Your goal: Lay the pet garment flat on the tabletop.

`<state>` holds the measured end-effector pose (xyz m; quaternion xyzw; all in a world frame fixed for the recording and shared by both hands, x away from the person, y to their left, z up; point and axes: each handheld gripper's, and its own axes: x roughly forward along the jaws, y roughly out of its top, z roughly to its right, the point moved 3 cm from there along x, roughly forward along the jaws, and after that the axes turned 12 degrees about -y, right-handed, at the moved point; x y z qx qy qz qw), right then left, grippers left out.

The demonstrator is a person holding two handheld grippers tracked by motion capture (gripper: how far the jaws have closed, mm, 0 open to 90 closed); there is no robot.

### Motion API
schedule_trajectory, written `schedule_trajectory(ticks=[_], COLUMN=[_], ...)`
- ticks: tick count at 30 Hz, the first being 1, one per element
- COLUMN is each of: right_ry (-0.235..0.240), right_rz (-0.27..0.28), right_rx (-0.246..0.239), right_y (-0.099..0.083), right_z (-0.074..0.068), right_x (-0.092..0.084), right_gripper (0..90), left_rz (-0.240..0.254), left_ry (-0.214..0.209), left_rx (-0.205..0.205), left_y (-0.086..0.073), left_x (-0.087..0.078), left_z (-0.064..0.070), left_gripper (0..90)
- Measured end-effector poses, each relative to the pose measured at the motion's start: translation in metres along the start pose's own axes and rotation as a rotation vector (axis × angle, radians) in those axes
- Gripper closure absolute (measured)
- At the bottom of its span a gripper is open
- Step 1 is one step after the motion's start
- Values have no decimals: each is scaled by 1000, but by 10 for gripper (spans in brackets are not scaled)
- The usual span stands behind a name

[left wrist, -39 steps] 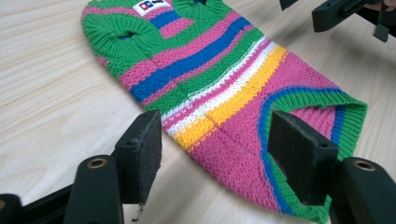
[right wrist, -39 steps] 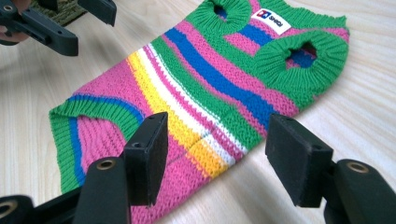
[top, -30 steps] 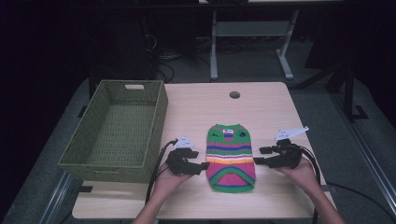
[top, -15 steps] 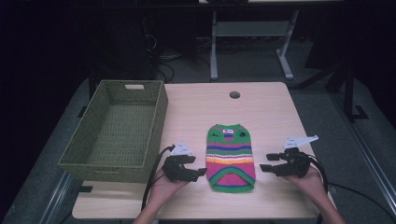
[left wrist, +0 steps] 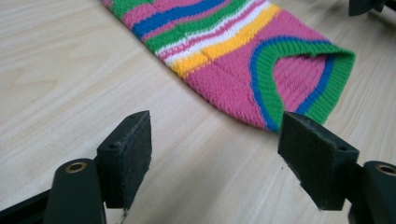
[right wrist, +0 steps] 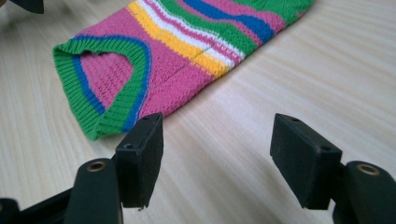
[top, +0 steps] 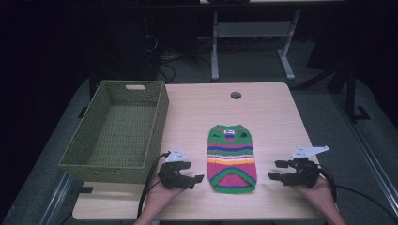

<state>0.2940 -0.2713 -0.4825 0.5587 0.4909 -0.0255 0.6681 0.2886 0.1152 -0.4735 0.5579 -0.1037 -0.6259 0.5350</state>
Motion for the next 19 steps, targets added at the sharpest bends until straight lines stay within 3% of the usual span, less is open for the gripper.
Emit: schedule_trajectory(ticks=[8,15,19], right_ry=[-19,-77,-40], right_rz=[11,58,149], right_rx=[-7,6,94], right_y=[-10,-28,-36], right_z=[-4,-8,-7], right_x=[-9,-27,-39], right_gripper=[314,279,276], left_rz=[10,20,29], left_ry=[9,12,36], left_rx=[4,12,42], left_y=[-7,-22,-21], left_x=[-8,-18,-21], left_z=[6,12,11], left_gripper=[228,221,221])
